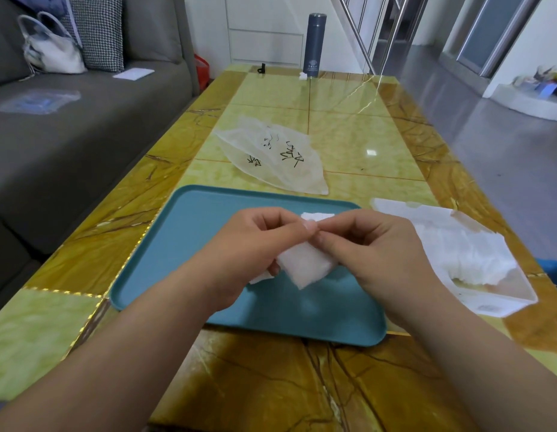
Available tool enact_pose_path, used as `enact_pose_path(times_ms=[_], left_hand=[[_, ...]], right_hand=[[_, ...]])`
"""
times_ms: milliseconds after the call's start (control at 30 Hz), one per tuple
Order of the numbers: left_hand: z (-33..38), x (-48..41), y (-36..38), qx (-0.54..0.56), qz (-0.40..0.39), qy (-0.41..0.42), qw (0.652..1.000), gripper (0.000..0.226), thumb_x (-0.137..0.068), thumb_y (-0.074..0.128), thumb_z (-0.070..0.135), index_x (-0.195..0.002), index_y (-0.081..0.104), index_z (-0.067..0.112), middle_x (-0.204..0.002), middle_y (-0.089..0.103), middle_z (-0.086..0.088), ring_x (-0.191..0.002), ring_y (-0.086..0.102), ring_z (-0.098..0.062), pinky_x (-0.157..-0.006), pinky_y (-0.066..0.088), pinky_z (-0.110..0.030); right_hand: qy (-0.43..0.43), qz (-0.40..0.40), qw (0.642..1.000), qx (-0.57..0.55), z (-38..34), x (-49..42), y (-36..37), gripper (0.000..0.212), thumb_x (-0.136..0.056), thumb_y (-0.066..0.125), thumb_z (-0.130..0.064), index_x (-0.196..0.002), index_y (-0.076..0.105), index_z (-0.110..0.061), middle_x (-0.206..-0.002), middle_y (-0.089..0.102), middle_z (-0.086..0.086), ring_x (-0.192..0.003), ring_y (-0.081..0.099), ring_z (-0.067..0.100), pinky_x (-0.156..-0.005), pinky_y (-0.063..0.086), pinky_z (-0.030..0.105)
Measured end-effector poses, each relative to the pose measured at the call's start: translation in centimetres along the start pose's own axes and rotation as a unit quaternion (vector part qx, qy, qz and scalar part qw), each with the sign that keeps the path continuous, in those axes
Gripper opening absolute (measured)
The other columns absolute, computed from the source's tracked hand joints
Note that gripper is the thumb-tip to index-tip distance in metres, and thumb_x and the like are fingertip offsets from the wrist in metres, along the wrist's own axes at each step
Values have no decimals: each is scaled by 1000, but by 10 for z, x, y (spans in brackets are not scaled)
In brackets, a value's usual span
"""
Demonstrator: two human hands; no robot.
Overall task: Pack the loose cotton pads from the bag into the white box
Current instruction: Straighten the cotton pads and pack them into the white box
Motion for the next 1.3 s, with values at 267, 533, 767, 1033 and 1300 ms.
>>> enact_pose_path(times_ms=[267, 533, 767, 1033, 1300], left_hand=[[-2, 2, 2, 99, -38, -62, 992, 11, -80, 77, 25, -77, 68, 20, -88, 54, -14, -75, 51, -24, -62, 37, -32], [0, -5, -30, 79, 175, -1, 981, 15, -97, 70, 11, -110, 71, 18, -75, 64, -3, -54, 47, -18, -57, 44, -31], [12, 3, -12, 224, 36, -10, 974, 36, -98, 56, -7, -129, 64, 9, -119, 73, -18, -92, 74, -29, -80, 63, -32], [7, 4, 14, 203, 30, 29, 978, 40, -95, 61, -8, -126, 66, 17, -112, 74, -19, -88, 72, -23, -71, 58, -28], [-2, 0, 18, 134, 109, 46, 984, 27, -93, 72, 5, -112, 73, 24, -97, 77, -13, -70, 63, -17, -58, 46, -27]], right_hand=[[1, -21, 1000, -6, -2, 0, -1, 13, -80, 84, -4, -81, 83, -17, -85, 81, 3, -85, 75, 13, -79, 61, 26], [104, 73, 991, -36, 11, -2, -12, 5, -96, 72, -13, -97, 68, -10, -80, 80, 9, -79, 78, 24, -68, 64, 40], [161, 107, 978, -79, 17, -4, -13, 16, -98, 70, -11, -113, 67, -16, -87, 81, 7, -84, 79, 24, -78, 66, 44], [206, 54, 950, -229, 16, -1, 4, 14, -97, 65, -1, -107, 75, -2, -101, 80, 16, -96, 78, 30, -86, 65, 41], [205, 43, 930, -301, 8, 0, 12, 22, -97, 60, 7, -118, 63, 2, -106, 78, 24, -96, 78, 32, -91, 62, 45]])
Point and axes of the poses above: each hand's wrist, its own x-axis away from the middle knuckle, its own y-axis out of the palm, z = x × y, the point moved 4 cm from there along -x, towards the middle knuckle
